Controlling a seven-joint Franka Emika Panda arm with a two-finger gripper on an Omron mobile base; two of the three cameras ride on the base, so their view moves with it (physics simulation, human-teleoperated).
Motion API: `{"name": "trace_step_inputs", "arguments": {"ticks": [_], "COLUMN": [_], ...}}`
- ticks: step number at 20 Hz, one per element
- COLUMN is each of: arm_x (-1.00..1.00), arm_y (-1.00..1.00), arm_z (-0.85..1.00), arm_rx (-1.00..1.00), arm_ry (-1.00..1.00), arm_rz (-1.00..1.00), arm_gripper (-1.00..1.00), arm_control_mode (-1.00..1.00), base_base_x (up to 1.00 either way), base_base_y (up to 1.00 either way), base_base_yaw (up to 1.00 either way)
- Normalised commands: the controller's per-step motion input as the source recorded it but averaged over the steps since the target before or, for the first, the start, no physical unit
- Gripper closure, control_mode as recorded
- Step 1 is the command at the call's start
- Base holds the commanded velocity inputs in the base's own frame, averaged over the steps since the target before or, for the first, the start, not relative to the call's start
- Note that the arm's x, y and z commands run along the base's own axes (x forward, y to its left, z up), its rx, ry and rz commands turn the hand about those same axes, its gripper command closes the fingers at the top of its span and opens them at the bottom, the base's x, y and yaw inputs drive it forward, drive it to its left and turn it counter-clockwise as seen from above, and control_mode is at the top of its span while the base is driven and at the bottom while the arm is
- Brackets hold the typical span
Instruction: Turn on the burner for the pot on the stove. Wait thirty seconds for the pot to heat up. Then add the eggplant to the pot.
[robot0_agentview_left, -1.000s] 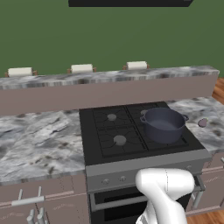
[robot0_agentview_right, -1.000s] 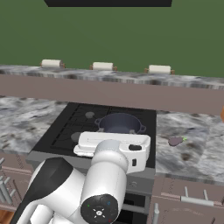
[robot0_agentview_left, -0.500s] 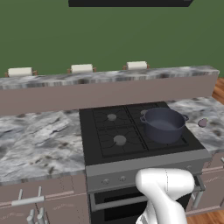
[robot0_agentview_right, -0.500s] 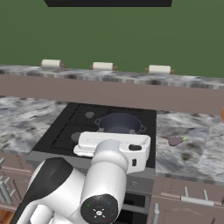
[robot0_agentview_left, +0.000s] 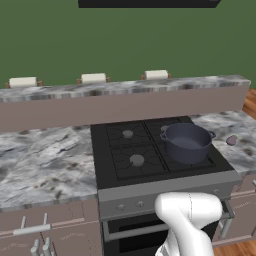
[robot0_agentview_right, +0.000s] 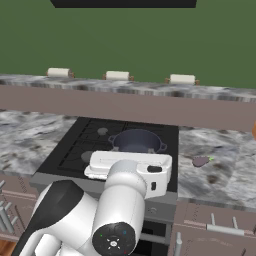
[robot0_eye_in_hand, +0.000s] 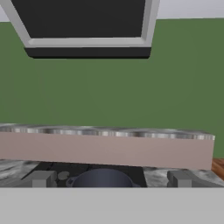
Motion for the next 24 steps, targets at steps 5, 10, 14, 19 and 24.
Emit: {"name": "trace_step_inputs", "arguments": {"ticks": [5, 10, 14, 19, 24], "arm_x": [0.00, 0.00, 0.00, 0.00, 0.00], "arm_y": [0.00, 0.00, 0.00, 0.00, 0.00], "arm_z": [0.00, 0.00, 0.00, 0.00, 0.00], "arm_rx": [0.00, 0.00, 0.00, 0.00, 0.00], "arm_ry": [0.00, 0.00, 0.00, 0.00, 0.00], "arm_rz": [0.00, 0.00, 0.00, 0.00, 0.00], "arm_gripper": [-1.00, -1.00, -1.00, -1.00, -1.00], "arm_control_mode": [-1.00, -1.00, -1.00, -1.00, -1.00], "base_base_x": [0.00, 0.00, 0.00, 0.00, 0.00], "base_base_y": [0.00, 0.00, 0.00, 0.00, 0.00], "base_base_yaw": [0.00, 0.00, 0.00, 0.00, 0.00]}}
